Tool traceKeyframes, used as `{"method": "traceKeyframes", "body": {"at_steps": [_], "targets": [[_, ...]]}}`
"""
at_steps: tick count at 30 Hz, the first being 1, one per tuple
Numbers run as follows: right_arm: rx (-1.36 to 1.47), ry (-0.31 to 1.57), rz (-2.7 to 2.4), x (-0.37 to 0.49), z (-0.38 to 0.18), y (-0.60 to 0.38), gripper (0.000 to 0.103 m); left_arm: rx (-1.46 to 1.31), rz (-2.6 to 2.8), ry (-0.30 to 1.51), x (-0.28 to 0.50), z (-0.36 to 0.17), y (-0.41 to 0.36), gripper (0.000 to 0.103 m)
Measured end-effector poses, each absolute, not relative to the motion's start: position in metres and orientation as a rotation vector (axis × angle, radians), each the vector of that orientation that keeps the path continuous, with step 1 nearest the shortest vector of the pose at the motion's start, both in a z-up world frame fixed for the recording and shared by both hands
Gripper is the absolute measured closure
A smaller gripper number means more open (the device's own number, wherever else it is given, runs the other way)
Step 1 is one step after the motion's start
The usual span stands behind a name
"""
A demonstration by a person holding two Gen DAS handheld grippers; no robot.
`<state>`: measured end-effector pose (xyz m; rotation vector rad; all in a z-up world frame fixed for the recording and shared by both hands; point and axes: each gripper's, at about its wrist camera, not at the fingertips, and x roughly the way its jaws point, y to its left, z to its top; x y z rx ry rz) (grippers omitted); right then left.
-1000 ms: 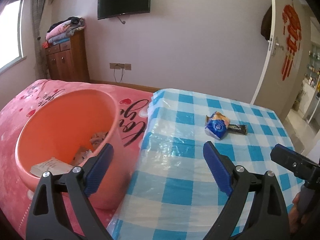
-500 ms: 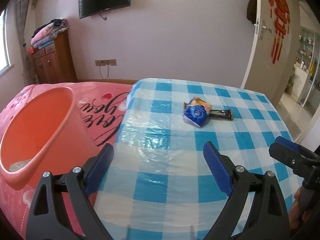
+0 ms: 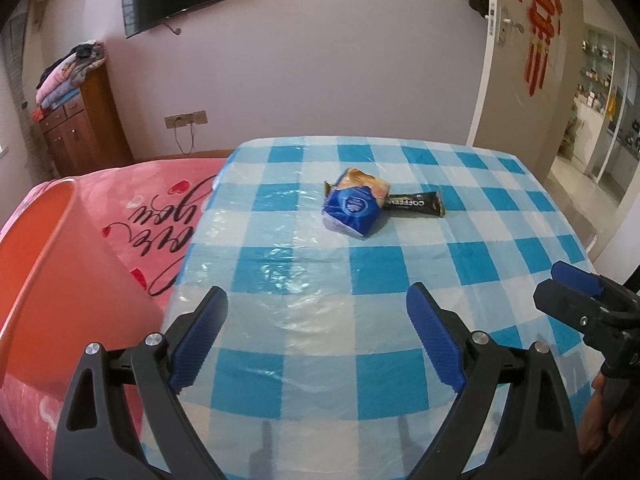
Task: Collect trash
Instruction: 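Move both tools back over the tissue pack and coffee stick, then grasp the blue Vinda tissue pack with the left tool while the right tool grasps the Coffeemix stick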
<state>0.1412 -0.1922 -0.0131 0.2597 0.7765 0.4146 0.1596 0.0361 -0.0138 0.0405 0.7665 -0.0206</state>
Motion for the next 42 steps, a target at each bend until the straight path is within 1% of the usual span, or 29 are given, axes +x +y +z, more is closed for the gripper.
{"method": "traceKeyframes", "body": {"at_steps": [13,22,30,37,38,42], "targets": [[0.225,0.820,0.376,0.181,-0.029,-0.207,0.010,0.028,-0.052,0.806,0.207,-0.034,0.021,0.012],[0.209,0.824,0.346,0.216,-0.030,-0.219,0.010,-0.140,-0.130,0.855,0.254,-0.046,0.019,0.012],[0.203,0.846,0.338,0.237,-0.035,-0.229,0.010,0.001,-0.155,0.877,0.302,-0.067,0.003,0.012],[0.174,0.870,0.366,0.259,-0.037,-0.218,0.010,0.077,-0.160,0.884,0.319,-0.077,-0.001,0.012],[0.168,0.871,0.372,0.262,-0.037,-0.215,0.010,0.074,-0.162,0.888,0.322,-0.079,0.000,0.012],[0.151,0.875,0.395,0.274,-0.039,-0.203,0.010,0.047,-0.182,0.897,0.328,-0.083,0.005,0.021]]}}
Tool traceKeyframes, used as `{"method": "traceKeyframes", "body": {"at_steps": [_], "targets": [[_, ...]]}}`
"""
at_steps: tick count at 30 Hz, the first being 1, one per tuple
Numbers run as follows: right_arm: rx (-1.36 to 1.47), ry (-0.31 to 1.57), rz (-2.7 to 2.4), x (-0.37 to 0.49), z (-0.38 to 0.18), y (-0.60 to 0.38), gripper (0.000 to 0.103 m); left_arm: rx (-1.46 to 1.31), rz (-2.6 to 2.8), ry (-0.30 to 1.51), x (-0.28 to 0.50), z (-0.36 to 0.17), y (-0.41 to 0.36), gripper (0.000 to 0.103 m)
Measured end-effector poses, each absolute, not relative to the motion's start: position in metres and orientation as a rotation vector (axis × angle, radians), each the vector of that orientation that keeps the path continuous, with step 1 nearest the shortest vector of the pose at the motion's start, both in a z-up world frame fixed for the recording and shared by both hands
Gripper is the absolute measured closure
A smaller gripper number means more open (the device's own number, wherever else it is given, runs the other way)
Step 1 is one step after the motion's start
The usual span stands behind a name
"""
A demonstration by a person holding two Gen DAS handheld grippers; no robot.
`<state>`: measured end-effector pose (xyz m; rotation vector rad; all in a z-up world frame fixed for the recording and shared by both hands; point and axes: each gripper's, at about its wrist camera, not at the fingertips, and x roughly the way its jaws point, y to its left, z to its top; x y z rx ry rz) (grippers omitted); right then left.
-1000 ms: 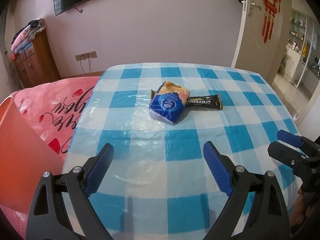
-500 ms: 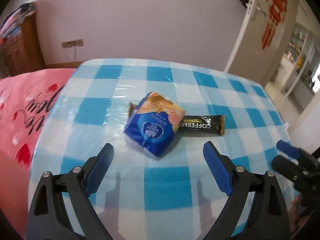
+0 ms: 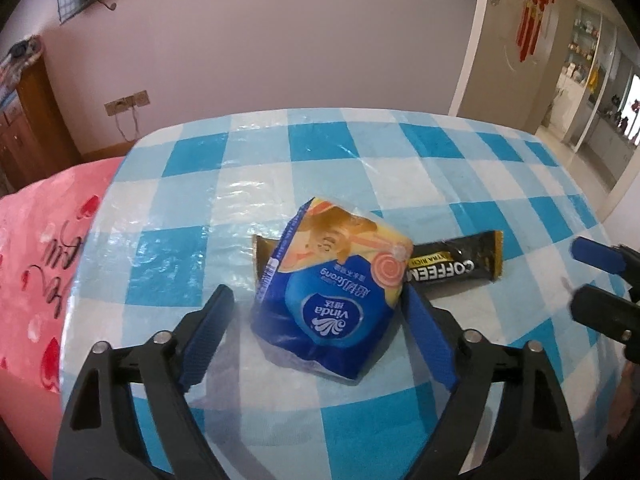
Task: Collect trash
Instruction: 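Grasp the blue Vinda tissue pack with the left tool while the right tool grasps the Coffeemix stick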
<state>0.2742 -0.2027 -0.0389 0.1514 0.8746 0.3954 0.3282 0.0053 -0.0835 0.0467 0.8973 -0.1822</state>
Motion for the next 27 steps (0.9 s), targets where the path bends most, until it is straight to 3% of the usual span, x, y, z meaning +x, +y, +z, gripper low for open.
{"method": "traceKeyframes", "body": {"at_steps": [5,12,27], "targets": [[0.134,0.879,0.418,0.289,-0.041,-0.189,0.010,0.057,-0.156,0.875,0.327,-0.083,0.006,0.038],[0.117,0.880,0.448,0.308,-0.045,-0.172,0.010,-0.018,-0.159,0.867,0.312,-0.080,0.016,0.047],[-0.251,0.820,0.542,0.334,-0.053,-0.098,0.010,-0.141,-0.088,0.855,0.270,-0.075,0.066,0.049]]}}
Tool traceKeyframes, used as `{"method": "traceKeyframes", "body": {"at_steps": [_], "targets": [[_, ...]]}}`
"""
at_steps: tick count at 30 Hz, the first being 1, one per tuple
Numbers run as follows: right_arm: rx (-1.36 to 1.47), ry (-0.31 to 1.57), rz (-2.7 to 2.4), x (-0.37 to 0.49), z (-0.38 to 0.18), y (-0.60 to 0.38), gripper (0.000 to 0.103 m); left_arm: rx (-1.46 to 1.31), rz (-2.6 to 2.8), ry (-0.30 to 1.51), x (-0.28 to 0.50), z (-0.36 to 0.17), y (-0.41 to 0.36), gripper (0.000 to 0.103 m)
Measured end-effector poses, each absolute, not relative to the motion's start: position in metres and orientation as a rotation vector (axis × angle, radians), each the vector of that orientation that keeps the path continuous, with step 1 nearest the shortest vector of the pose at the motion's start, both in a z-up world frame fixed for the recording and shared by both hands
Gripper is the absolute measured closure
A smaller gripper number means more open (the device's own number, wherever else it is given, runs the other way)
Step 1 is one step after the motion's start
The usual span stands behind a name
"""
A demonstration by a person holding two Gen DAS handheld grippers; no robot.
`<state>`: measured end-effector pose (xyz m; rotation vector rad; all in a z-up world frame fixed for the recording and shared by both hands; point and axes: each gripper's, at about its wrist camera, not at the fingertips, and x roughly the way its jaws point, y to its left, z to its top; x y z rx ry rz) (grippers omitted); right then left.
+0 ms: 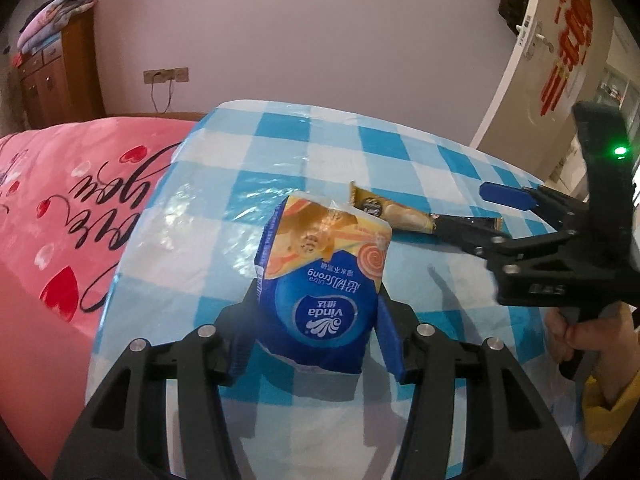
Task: Collect trash
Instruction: 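Grasp the blue Vinda tissue pack with the left tool while the right tool grasps the Coffeemix stick, then carry the tissue pack and coffee stick to the orange bucket and release both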
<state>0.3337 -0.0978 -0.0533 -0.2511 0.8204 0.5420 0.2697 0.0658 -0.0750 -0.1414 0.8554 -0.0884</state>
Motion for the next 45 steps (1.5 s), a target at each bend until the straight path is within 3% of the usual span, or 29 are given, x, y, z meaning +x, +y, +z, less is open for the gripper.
{"method": "traceKeyframes", "body": {"at_steps": [11,13,16,41,45], "targets": [[-0.304,0.872,0.597,0.334,-0.064,-0.085,0.041,-0.161,-0.082,0.863,0.263,-0.080,0.076,0.049],[-0.308,0.878,0.602,0.331,-0.063,-0.084,0.054,-0.161,-0.087,0.863,0.262,-0.080,0.076,0.049],[-0.325,0.872,0.598,0.321,-0.061,-0.082,0.064,-0.165,-0.094,0.867,0.260,-0.080,0.075,0.049],[0.000,0.916,0.479,0.210,-0.059,-0.139,0.085,-0.138,-0.176,0.896,0.190,-0.078,0.042,0.049],[0.030,0.909,0.470,0.190,-0.057,-0.145,0.092,-0.125,-0.183,0.887,0.176,-0.072,0.038,0.049]]}}
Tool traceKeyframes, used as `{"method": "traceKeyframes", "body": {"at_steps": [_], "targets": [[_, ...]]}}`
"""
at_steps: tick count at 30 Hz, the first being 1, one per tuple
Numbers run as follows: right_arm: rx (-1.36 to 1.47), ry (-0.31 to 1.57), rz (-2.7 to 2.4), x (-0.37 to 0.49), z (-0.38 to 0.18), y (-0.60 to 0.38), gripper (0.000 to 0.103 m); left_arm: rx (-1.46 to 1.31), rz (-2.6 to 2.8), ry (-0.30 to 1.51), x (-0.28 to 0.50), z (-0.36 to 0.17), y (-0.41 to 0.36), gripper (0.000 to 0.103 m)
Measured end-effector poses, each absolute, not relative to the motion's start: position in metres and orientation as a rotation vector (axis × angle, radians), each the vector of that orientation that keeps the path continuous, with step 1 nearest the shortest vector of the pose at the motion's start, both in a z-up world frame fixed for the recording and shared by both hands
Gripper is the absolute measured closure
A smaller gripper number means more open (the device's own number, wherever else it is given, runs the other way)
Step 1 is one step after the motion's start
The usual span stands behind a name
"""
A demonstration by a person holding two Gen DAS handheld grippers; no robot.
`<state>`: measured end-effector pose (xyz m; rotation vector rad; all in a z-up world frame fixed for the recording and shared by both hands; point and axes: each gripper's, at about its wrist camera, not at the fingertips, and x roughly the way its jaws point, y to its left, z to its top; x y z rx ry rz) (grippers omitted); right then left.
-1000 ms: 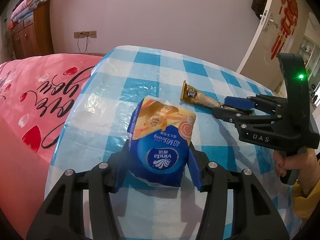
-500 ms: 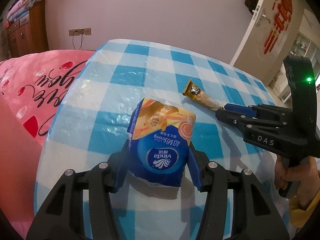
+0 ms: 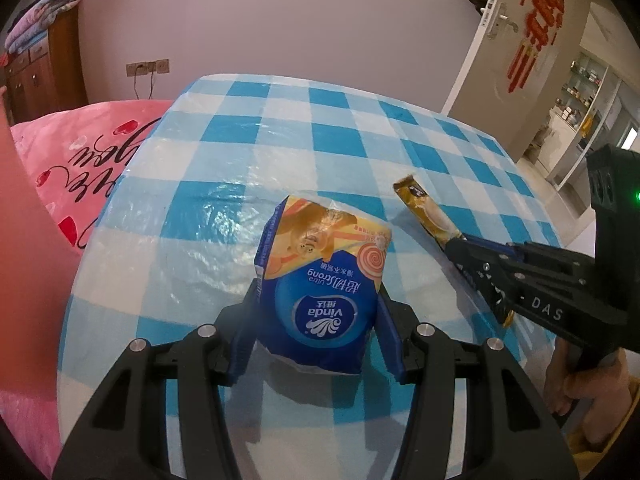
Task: Collect trash
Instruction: 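Carry the tissue pack and coffee stick to the orange bucket and release both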
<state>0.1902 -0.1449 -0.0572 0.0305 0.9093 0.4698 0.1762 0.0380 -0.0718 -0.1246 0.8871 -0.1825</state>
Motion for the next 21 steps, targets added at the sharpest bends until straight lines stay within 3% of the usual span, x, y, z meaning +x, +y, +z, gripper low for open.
{"method": "traceKeyframes", "body": {"at_steps": [15,20,21], "targets": [[0.135,0.959,0.487,0.109,-0.060,-0.164,0.093,-0.084,-0.205,0.878,0.119,-0.060,0.036,0.049],[0.127,0.972,0.502,0.083,-0.061,-0.163,0.088,-0.085,-0.208,0.902,0.101,-0.066,0.041,0.049],[0.128,0.973,0.503,0.081,-0.061,-0.162,0.079,-0.085,-0.208,0.904,0.097,-0.066,0.042,0.049]]}}
